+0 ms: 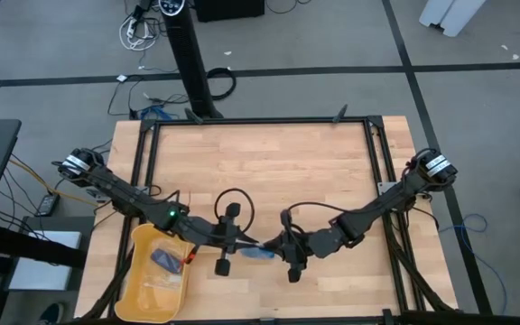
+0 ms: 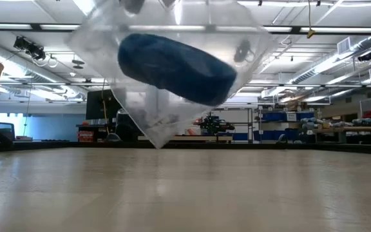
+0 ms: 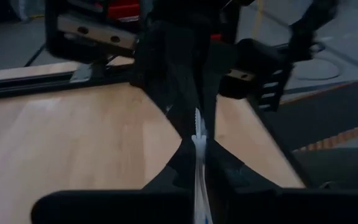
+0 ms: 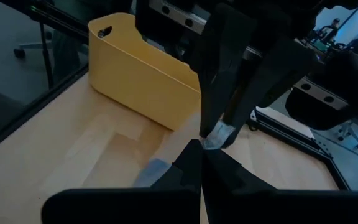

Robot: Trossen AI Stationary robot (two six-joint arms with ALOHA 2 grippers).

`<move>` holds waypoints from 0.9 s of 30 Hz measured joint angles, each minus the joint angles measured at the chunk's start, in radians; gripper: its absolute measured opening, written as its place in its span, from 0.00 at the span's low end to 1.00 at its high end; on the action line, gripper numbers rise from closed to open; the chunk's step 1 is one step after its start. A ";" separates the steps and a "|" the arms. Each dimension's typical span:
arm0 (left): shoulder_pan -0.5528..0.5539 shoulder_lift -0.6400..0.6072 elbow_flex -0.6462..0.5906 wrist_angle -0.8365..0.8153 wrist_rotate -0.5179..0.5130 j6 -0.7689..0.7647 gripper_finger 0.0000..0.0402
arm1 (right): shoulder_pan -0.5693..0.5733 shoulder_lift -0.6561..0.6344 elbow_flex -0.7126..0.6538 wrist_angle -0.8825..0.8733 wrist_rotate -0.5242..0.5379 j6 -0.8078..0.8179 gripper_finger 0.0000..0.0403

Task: Roll bandage
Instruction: Close the transparent zip bag

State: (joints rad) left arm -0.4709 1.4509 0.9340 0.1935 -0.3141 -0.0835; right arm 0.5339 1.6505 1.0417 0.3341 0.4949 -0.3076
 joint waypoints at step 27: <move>-0.038 0.002 -0.004 -0.129 -0.117 0.000 0.05 | -0.008 -0.018 0.028 -0.126 0.021 0.365 0.23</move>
State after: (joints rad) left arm -0.5089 1.4525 0.9302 0.0641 -0.4308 -0.0831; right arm 0.5259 1.6321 1.0700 0.2078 0.5157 0.0574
